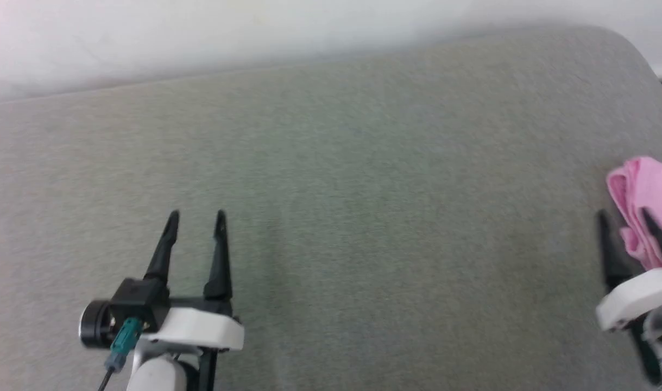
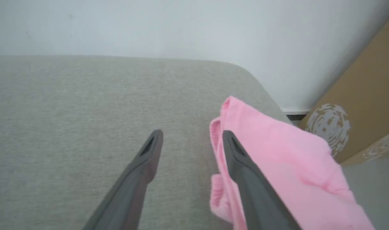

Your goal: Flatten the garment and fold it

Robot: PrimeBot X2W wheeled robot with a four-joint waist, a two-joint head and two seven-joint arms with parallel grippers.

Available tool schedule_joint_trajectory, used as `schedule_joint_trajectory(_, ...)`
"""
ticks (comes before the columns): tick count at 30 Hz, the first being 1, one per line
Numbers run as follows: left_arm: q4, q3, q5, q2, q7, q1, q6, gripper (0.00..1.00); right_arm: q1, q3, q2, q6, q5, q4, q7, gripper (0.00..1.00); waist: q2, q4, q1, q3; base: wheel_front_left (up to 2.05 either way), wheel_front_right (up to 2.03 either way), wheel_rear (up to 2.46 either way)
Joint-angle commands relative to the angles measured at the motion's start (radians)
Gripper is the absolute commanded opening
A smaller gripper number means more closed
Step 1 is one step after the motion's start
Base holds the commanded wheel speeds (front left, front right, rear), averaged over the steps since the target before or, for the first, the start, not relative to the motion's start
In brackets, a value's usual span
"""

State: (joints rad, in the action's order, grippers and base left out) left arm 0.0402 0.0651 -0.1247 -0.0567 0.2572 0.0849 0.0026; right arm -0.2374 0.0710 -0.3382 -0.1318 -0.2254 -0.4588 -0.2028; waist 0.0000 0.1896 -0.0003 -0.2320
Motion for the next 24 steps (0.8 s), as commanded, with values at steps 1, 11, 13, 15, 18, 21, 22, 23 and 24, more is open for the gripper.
schedule_joint_trajectory(1,0.005,-0.016,-0.006,0.000,0.005,-0.022,0.007,1.00,0.036,-0.012,0.026,0.001,0.006,0.052,0.012,1.00,0.0000,-0.125,0.0003,0.117,0.00,0.00,0.00)
schedule_joint_trajectory(11,0.047,-0.093,0.010,-0.065,0.005,-0.103,-0.014,1.00,0.218,-0.083,0.166,0.001,0.023,0.408,0.081,1.00,0.0000,-0.200,0.0003,0.177,0.00,0.00,0.00)
schedule_joint_trajectory(13,0.055,-0.093,0.016,-0.073,0.005,-0.120,-0.021,1.00,0.253,-0.083,0.181,0.001,0.032,0.454,0.095,1.00,0.0000,-0.199,0.0003,0.185,0.00,0.00,0.00)
schedule_joint_trajectory(15,0.060,-0.091,0.019,-0.074,0.005,-0.137,-0.025,1.00,0.289,-0.082,0.196,0.001,0.037,0.492,0.102,1.00,0.0000,-0.198,0.0003,0.195,0.00,0.00,0.00)
schedule_joint_trajectory(18,0.066,-0.089,0.018,-0.070,0.005,-0.156,-0.029,1.00,0.339,-0.085,0.220,0.001,0.041,0.536,0.117,1.00,0.0000,-0.196,0.0003,0.205,0.00,0.00,0.00)
schedule_joint_trajectory(21,0.073,-0.081,0.015,-0.060,0.005,-0.159,-0.033,1.00,0.367,-0.078,0.234,0.001,0.052,0.561,0.125,1.00,0.0000,-0.195,0.0003,0.206,0.00,0.00,0.00)
schedule_joint_trajectory(22,0.076,-0.079,0.015,-0.057,0.005,-0.158,-0.034,1.00,0.372,-0.077,0.238,0.001,0.054,0.566,0.127,1.00,0.0000,-0.193,0.0003,0.206,0.00,0.00,0.00)
schedule_joint_trajectory(23,0.079,-0.077,0.014,-0.056,0.005,-0.156,-0.036,1.00,0.374,-0.078,0.241,0.001,0.056,0.570,0.130,1.00,0.0000,-0.191,0.0003,0.205,0.00,0.00,0.00)
schedule_joint_trajectory(24,0.082,-0.077,0.014,-0.055,0.005,-0.154,-0.037,1.00,0.374,-0.079,0.244,0.001,0.054,0.573,0.130,1.00,0.0000,-0.190,0.0003,0.203,0.00,0.00,0.00)
